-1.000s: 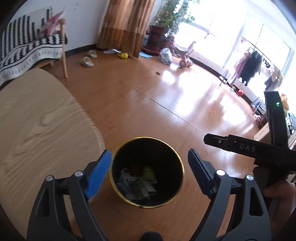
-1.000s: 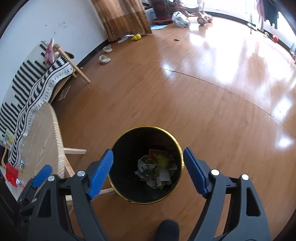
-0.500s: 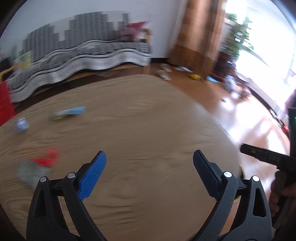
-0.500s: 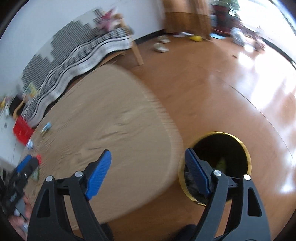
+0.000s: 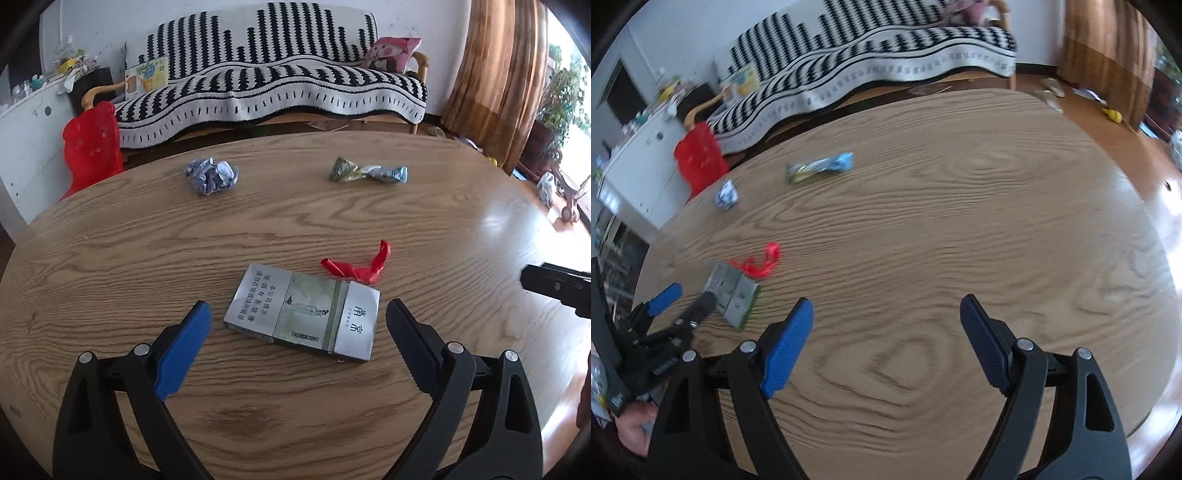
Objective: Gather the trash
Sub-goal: 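Grasp the red ribbon with the right gripper while the left gripper grasps the white-green cigarette box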
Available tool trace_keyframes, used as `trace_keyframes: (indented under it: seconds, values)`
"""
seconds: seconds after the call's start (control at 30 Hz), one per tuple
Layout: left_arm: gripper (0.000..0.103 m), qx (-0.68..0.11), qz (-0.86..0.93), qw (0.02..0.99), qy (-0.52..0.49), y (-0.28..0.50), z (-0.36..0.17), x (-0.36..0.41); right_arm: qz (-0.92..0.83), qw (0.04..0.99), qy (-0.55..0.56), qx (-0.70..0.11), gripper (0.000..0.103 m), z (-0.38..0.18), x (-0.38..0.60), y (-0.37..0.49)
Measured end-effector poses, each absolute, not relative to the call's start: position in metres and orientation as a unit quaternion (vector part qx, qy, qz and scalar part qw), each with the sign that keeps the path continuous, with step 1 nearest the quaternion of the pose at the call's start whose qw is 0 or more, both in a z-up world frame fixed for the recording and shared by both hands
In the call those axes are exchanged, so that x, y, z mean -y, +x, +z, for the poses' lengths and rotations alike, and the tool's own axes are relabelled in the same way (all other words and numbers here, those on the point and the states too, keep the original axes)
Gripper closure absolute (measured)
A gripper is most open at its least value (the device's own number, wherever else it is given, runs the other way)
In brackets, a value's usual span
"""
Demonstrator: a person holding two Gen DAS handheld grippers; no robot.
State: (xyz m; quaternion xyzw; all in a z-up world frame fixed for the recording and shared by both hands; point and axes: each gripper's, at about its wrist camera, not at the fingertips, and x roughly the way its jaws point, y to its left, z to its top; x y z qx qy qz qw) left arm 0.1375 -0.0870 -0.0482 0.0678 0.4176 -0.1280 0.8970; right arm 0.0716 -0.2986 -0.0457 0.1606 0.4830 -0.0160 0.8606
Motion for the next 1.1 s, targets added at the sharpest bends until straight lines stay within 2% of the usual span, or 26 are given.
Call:
trace_keyframes:
  seconds: [0.23,0.57,0.8,0.9,0.97,1.0,1.07,1.1]
  values:
    - [0.010,-0.419,-0.117,0.893,0.113,0.140,-0.074,0.102,-0.002,0.854,0.161,-0.494,0.024,-0.059,0.285,0.099]
    - [0.010,-0.455,-0.050,0.887,0.054,0.155,-0.068,-0.005,0.073,0.847,0.111,-0.515,0.023,-0.073,0.227,0.138]
    - [0.010,-0.467,-0.025,0.884,0.004,0.152,-0.061,-0.055,0.091,0.855,0.043,-0.508,0.014,-0.079,0.181,0.164]
    - [0.010,-0.467,-0.028,0.884,-0.006,0.155,-0.059,-0.055,0.080,0.862,0.023,-0.500,0.014,-0.081,0.173,0.171]
    - [0.010,-0.465,-0.028,0.885,-0.005,0.156,-0.057,-0.051,0.070,0.868,0.011,-0.492,0.027,-0.081,0.170,0.174]
    - [0.010,-0.465,-0.029,0.885,-0.009,0.158,-0.056,-0.049,0.068,0.871,0.003,-0.487,0.043,-0.080,0.169,0.174]
    - [0.010,-0.468,-0.032,0.883,-0.019,0.161,-0.055,-0.043,0.070,0.871,0.005,-0.486,0.055,-0.080,0.169,0.174]
    - [0.010,-0.470,-0.034,0.882,-0.024,0.161,-0.056,-0.039,0.071,0.871,0.008,-0.486,0.066,-0.080,0.170,0.174]
